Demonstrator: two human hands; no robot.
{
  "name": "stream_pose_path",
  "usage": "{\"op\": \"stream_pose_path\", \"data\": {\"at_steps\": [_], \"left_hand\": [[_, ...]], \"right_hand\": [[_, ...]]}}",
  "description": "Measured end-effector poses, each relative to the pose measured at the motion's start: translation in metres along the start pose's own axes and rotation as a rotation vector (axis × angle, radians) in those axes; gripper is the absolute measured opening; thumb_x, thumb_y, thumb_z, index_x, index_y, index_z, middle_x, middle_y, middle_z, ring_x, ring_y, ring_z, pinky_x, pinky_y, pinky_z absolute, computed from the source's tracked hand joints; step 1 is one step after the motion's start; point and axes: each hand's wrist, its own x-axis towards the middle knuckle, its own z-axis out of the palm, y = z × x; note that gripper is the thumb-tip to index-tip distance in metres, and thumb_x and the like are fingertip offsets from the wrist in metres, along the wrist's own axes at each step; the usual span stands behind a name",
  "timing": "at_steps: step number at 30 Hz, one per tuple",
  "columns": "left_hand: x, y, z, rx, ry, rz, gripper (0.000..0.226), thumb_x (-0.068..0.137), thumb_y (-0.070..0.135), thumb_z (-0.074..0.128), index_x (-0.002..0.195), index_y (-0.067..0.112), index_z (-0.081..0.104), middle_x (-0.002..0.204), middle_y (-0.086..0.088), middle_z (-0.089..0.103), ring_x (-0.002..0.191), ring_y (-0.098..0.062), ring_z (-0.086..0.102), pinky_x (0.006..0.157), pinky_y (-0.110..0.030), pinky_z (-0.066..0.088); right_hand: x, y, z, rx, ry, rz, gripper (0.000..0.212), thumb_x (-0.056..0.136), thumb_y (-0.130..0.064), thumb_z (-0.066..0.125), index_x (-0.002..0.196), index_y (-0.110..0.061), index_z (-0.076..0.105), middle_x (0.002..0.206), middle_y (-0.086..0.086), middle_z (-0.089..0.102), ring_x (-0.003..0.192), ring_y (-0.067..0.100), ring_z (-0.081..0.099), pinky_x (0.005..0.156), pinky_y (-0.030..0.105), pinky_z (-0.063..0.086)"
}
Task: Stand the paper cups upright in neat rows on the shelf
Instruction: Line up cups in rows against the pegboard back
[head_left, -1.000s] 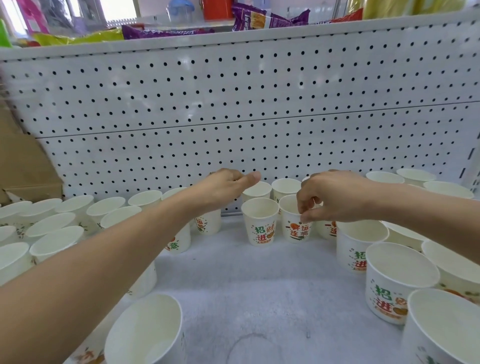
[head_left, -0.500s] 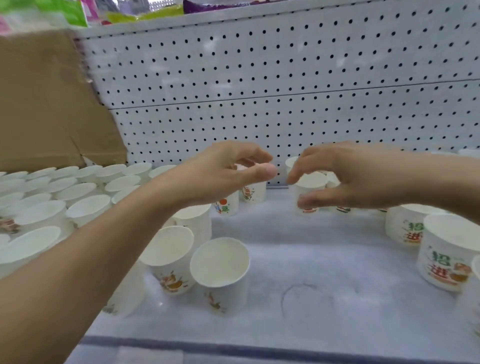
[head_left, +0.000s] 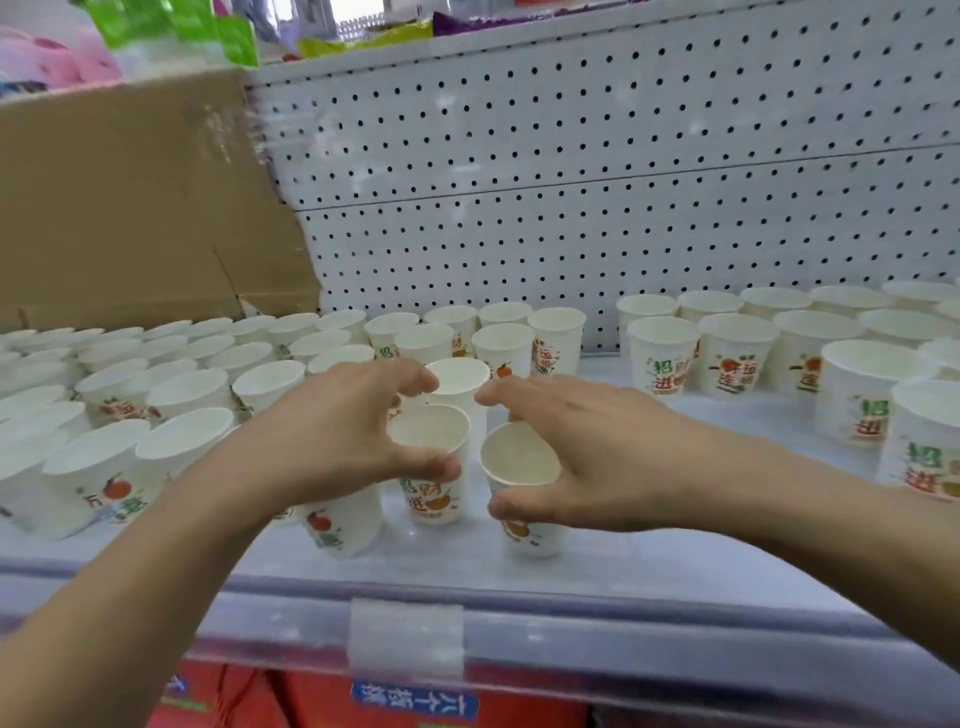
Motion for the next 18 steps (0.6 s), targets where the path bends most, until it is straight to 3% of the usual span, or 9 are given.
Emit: {"op": "stream_pose_path", "data": {"at_steps": [3, 8, 12, 18], "left_hand": [[0.007, 0.003, 0.002, 0.023, -0.058, -0.016, 0.068, 0.058, 0.07, 0.071, 0.117, 0.045, 0.05, 0.112, 0.024, 0.058, 0.097, 0.0, 0.055, 0.086, -0.032, 0.048], [0.017, 0.036, 0.002, -0.059, -0.109, 0.044, 0.071, 0.041, 0.087, 0.059, 0.103, 0.051, 0.051, 0.093, 0.031, 0.057, 0.084, 0.01, 0.054, 0.072, -0.021, 0.048], [0.061, 0.099, 0.018, -0.189, -0.092, 0.147, 0.069, 0.047, 0.079, 0.066, 0.106, 0.044, 0.055, 0.096, 0.024, 0.059, 0.084, 0.008, 0.054, 0.07, -0.023, 0.048], [0.118, 0.153, 0.052, -0.2, -0.097, 0.133, 0.071, 0.057, 0.069, 0.076, 0.112, 0.029, 0.057, 0.106, 0.011, 0.059, 0.096, -0.01, 0.056, 0.08, -0.032, 0.05]], "right_hand": [[-0.007, 0.007, -0.007, -0.01, -0.03, 0.025, 0.074, 0.077, -0.057, 0.06, 0.14, -0.035, 0.026, 0.133, -0.012, 0.047, 0.118, 0.011, 0.044, 0.092, 0.034, 0.044], [-0.027, 0.067, -0.054, -0.004, -0.172, 0.211, 0.073, 0.076, -0.045, 0.065, 0.137, -0.041, 0.026, 0.126, -0.017, 0.046, 0.103, 0.006, 0.046, 0.079, 0.023, 0.041], [-0.037, 0.121, -0.084, -0.045, -0.181, 0.386, 0.075, 0.072, -0.043, 0.071, 0.135, -0.04, 0.03, 0.118, -0.016, 0.051, 0.098, 0.009, 0.053, 0.081, 0.03, 0.046], [-0.048, 0.154, -0.068, -0.125, -0.248, 0.409, 0.073, 0.071, -0.05, 0.072, 0.131, -0.031, 0.036, 0.127, -0.012, 0.05, 0.1, 0.01, 0.049, 0.079, 0.027, 0.042]]}}
